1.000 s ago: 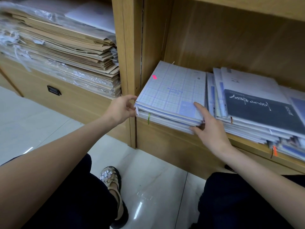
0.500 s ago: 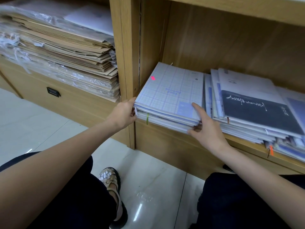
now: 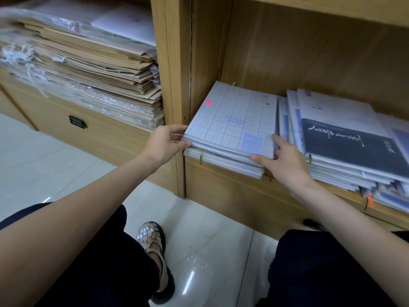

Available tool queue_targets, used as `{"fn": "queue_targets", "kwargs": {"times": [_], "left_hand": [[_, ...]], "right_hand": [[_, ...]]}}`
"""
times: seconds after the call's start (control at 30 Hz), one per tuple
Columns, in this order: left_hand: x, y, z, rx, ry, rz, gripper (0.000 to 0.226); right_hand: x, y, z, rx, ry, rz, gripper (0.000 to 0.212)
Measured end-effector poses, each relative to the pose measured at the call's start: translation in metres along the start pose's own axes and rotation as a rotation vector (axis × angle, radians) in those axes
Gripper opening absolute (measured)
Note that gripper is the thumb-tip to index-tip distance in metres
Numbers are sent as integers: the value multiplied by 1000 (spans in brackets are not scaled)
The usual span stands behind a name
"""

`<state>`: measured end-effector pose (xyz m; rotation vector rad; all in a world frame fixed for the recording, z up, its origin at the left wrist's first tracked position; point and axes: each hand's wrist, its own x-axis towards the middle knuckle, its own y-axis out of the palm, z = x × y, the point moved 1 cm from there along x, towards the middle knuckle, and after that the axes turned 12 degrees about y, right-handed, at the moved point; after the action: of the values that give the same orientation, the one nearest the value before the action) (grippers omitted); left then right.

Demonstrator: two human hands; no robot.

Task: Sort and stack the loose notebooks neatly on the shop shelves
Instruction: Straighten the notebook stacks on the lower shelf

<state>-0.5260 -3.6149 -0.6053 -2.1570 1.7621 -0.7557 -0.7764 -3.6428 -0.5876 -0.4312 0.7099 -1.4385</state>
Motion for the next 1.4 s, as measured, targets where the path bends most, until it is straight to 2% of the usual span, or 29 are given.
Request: {"fn": "queue_targets", "kwargs": {"times": [0.23,0.4,0.73,0.93,1.1,1.27,1.4], "left_hand": [[6,1,1,51,-7,-17,45],[6,-1,1,171,50,49,45],[11,-1,10,201,37,-49,34],[11,2,7,262,71,-39,36],[5,5,2,329,158,39,36],[7,9,6,370,134,107,37],[6,14,6,455,144,72,33]], "right_hand": [[-3,1,2,-73,-52,-34,80],[-1,-1,2,-249,-57,-25,85],[2,3,0,-334,-112,-80,75],[4,2,1,-306,-126,-98,72],[0,1,0,-287,-111,-60,80],[-9,3,0,-338,-91,-48,86],[-9,8,-8,-290,-116,-99,83]]}}
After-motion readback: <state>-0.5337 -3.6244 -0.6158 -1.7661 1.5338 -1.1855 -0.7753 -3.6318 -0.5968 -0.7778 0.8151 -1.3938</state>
